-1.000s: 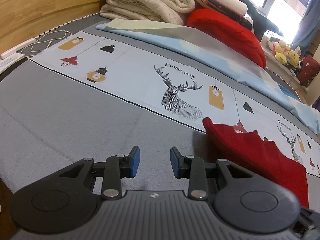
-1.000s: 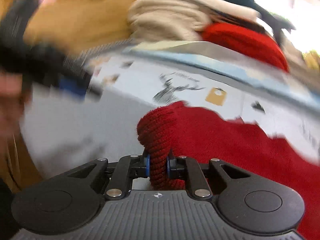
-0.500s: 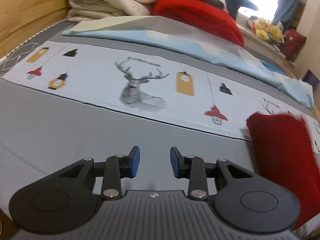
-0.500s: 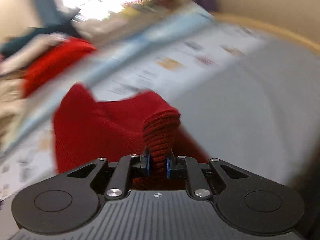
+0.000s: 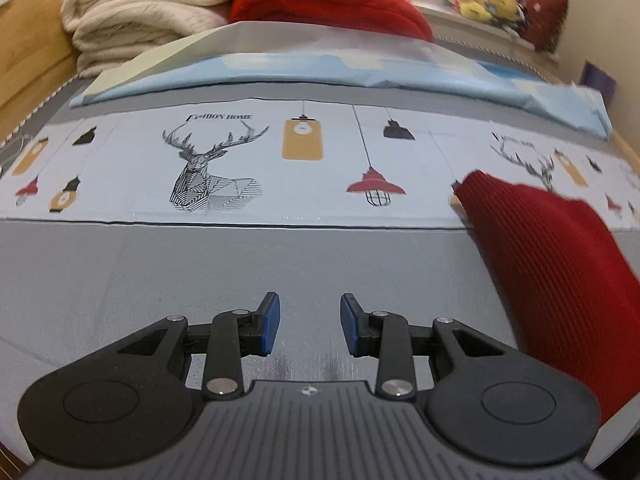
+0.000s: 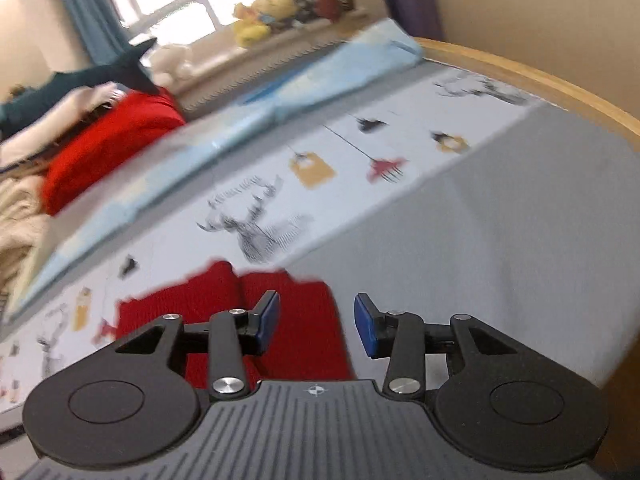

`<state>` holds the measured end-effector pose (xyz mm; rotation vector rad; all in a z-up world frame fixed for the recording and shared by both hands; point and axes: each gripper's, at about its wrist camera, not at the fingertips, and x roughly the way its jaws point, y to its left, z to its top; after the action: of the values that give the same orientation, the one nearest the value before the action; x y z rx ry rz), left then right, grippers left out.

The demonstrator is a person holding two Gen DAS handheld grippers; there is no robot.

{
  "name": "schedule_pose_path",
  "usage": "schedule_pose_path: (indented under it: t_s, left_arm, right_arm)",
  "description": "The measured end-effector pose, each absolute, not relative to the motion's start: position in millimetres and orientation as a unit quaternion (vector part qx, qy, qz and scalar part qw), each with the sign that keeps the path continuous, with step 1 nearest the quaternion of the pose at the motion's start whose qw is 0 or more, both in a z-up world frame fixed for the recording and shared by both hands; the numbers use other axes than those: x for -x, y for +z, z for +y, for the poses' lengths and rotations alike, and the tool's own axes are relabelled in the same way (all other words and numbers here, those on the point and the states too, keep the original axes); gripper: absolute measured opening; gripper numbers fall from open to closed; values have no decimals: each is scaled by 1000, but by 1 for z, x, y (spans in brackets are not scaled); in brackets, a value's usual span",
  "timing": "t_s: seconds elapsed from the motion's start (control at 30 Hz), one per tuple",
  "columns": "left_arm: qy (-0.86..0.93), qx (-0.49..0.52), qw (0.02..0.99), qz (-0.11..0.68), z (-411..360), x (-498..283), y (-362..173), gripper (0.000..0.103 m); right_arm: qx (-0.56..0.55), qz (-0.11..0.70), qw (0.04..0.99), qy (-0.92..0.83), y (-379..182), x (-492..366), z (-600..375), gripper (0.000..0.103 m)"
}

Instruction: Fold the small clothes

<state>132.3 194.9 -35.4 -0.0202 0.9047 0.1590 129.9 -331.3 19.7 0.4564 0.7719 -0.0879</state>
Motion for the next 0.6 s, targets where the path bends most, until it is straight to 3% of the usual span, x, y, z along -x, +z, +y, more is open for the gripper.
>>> schedule_pose_path:
  t_s: [0.2,0.37,0.43,0.47,0.5,0.53,0.6]
  left_arm:
    - [61,-38,904,422,180,-122,-39,37]
    - [22,-72,908,411,151,-112,-39,37]
    - [9,-70,910,409,133,-109,-37,37]
    - [1,-63,910,410,122,-109,-36,37]
    - [-7,-53,911,410,108,-109,-35,37]
    - [-15,-46,911,410,97,-110,-35,37]
    - [-41,-35,911,409,66,-113,-33,37]
  right_arm:
    - [-196,450,866,92,-28,-184,-325,59]
    - [-271,538,785,148,-92,-200,-312,60]
    - [-239,541,787,177,-96,-200,-295,60]
    - [-211,534,798,184,-92,-199,-289,56]
    - [-201,525,805,190,-90,-200,-286,35]
    - [-213,519,803,200,-87,-201,-287,25]
    - [-241,489,814,199,-76,-198,-297,19]
